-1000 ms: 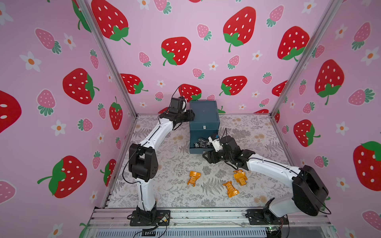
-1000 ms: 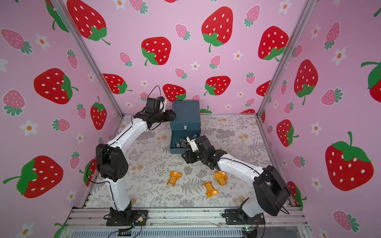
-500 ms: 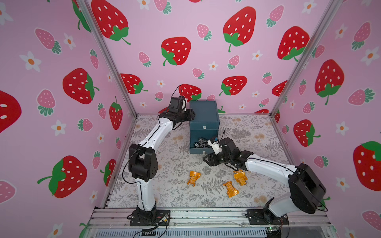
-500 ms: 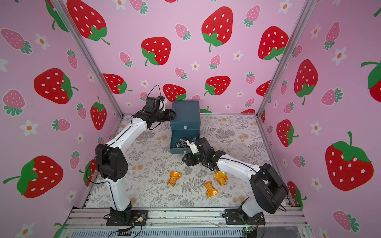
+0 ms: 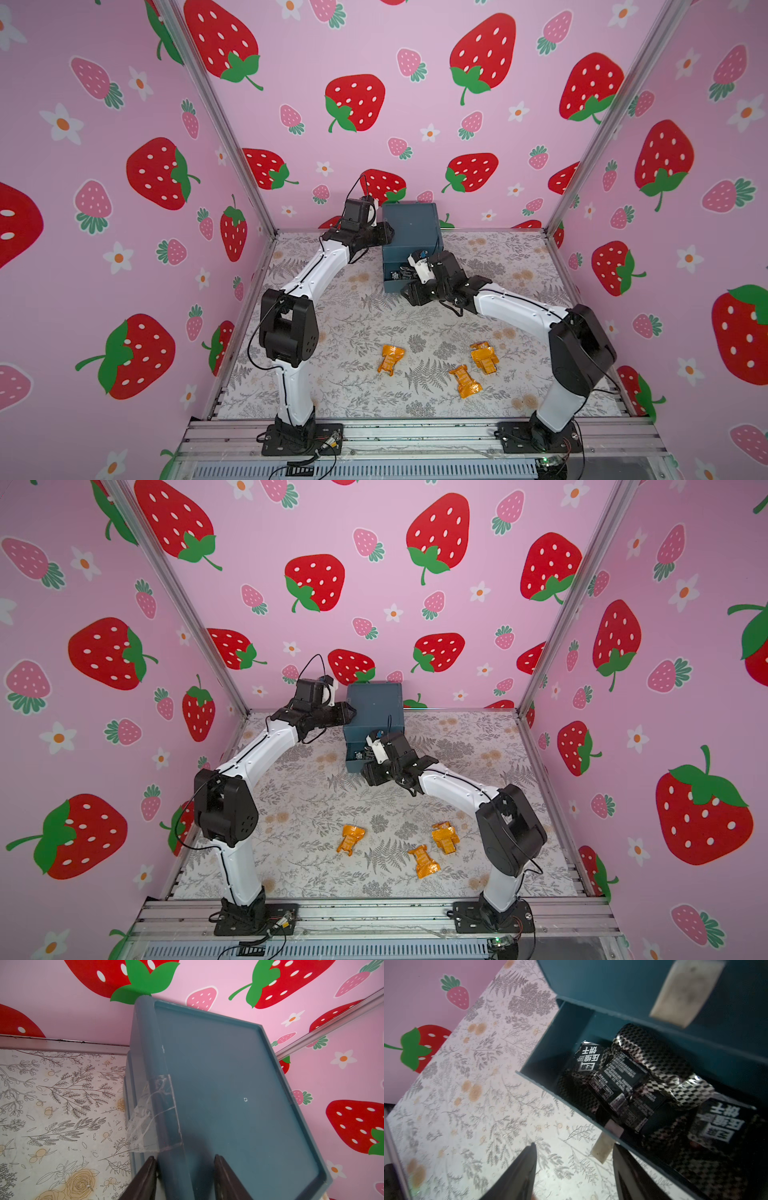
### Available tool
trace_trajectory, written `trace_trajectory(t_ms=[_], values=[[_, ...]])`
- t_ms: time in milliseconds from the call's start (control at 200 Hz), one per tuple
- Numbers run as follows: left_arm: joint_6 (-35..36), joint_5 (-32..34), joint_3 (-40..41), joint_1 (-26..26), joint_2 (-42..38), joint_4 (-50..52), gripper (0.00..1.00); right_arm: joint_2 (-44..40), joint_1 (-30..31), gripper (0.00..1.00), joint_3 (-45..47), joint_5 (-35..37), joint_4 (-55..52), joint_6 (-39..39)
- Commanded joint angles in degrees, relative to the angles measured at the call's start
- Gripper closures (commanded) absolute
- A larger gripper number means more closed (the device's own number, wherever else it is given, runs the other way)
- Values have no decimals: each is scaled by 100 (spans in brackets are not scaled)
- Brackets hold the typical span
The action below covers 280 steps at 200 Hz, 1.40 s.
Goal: Place the cookies into the drawer by color
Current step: Close the drawer in the storage box.
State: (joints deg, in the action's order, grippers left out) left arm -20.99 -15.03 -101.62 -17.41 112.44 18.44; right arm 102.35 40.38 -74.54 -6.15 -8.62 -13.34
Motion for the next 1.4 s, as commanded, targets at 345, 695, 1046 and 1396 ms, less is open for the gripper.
trace_trajectory(t_ms=[345, 695, 1046, 1396], values=[[129, -40, 212, -51, 74, 579, 53, 1068, 176, 29, -1017, 1888, 579, 1205], [99, 31, 227, -60, -364, 651, 51, 655, 467, 27, -685, 2364, 951, 1326], [-680, 405, 2417, -72, -2428, -757, 0, -1574, 483, 1, 1237, 2180, 2224, 860], [-3021, 57, 5756, -262, -3869, -3930, 0, -2550, -13, 1, 870, 1663, 1088, 475]])
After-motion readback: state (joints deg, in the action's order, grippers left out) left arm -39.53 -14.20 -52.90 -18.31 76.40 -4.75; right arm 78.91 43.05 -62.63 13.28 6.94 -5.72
